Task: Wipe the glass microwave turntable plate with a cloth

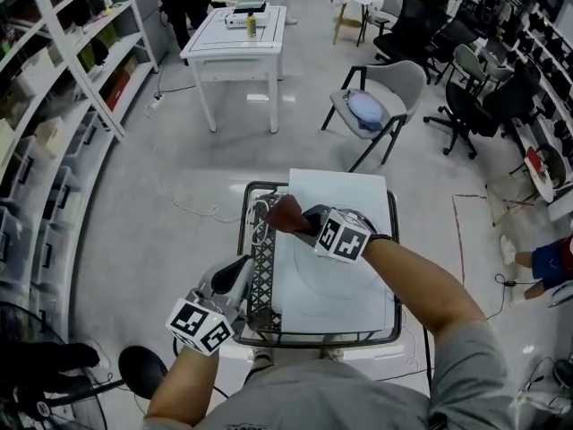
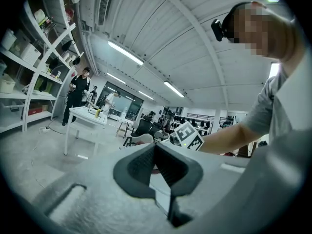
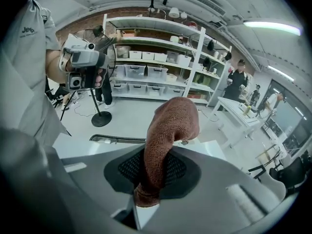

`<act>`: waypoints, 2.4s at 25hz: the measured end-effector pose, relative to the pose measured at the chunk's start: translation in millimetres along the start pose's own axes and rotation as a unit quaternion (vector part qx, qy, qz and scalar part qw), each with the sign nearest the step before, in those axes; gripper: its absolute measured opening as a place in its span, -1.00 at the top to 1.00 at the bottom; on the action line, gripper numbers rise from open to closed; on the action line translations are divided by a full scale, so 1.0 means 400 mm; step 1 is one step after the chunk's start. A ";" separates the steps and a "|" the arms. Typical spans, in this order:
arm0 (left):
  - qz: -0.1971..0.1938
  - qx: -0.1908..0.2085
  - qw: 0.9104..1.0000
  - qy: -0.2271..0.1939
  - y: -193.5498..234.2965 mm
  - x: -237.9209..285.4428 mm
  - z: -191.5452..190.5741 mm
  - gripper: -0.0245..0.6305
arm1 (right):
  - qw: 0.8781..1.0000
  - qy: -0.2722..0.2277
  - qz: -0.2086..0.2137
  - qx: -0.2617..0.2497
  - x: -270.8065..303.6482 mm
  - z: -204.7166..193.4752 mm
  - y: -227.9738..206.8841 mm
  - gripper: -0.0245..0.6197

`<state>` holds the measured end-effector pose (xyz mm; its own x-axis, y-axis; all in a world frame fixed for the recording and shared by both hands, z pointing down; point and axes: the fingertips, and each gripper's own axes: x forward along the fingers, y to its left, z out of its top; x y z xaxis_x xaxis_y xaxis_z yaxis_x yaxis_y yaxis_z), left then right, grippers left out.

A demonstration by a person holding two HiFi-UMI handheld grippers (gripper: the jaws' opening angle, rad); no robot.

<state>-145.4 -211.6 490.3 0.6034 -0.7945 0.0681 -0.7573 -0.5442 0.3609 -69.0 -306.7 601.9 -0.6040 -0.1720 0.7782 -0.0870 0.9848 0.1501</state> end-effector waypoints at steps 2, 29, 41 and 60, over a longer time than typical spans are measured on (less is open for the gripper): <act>0.001 -0.003 1.000 0.000 0.003 -0.007 0.000 0.93 | 1.000 0.011 0.004 -0.005 0.013 -0.007 0.006 0.72; -0.071 0.007 0.997 0.028 -0.211 0.207 -0.048 0.93 | 0.989 0.071 -0.085 0.098 -0.313 -0.470 -0.090 0.72; -0.032 0.002 0.999 0.009 -0.097 0.078 -0.020 0.93 | 1.000 -0.011 -0.013 0.018 -0.128 -0.088 0.024 0.72; -0.021 -0.007 1.000 0.020 -0.073 0.052 -0.047 0.93 | 0.999 0.026 -0.013 0.019 -0.118 -0.175 0.040 0.72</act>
<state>-105.9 -207.2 498.6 0.6450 -0.7589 0.0896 -0.7270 -0.5732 0.3780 13.5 -284.6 610.2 -0.5592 -0.1979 0.8051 -0.1322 0.9800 0.1491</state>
